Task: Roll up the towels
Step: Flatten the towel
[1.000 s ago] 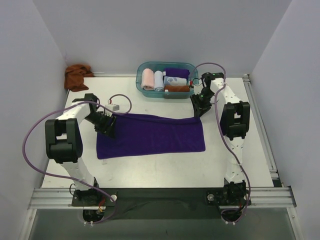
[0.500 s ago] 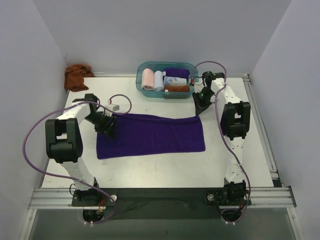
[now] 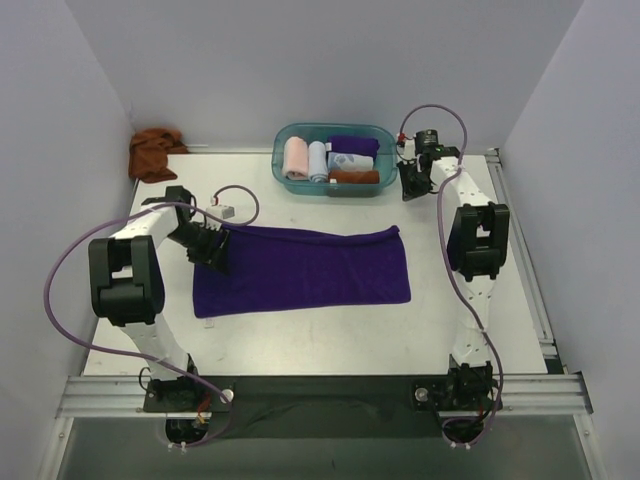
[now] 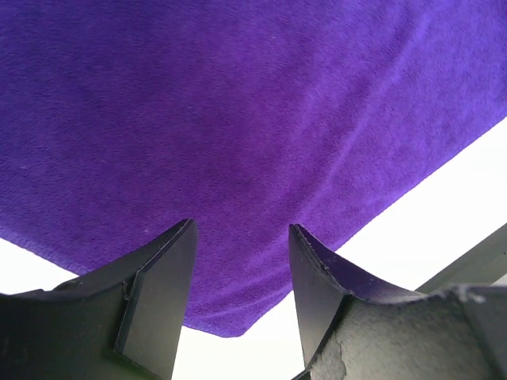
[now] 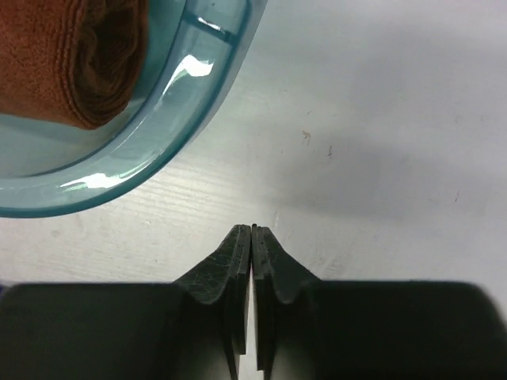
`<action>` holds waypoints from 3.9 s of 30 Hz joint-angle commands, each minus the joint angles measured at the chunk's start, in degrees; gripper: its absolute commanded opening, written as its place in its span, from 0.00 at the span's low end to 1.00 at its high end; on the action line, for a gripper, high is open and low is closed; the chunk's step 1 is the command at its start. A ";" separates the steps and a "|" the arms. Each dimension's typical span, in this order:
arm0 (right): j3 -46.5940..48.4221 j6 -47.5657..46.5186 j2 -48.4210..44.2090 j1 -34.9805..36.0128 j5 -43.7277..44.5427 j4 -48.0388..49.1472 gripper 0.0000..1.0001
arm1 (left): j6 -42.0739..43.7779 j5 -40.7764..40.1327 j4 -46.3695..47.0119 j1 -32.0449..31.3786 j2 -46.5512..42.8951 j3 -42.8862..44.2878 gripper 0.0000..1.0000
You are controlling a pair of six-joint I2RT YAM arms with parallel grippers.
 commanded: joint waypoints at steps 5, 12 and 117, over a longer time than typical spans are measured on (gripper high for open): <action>-1.38 1.55 -4.97 -0.29 -10.29 -6.35 0.57 | -1.08 1.14 1.85 0.75 -0.93 0.56 0.61; -6.04 1.11 -6.92 -0.55 -15.49 -11.37 0.57 | -1.87 2.73 1.84 0.58 -1.02 0.56 0.61; -48.94 -9.09 -28.18 15.45 9.73 -19.98 0.41 | 12.54 -9.24 -0.70 -0.92 -9.36 -16.23 0.31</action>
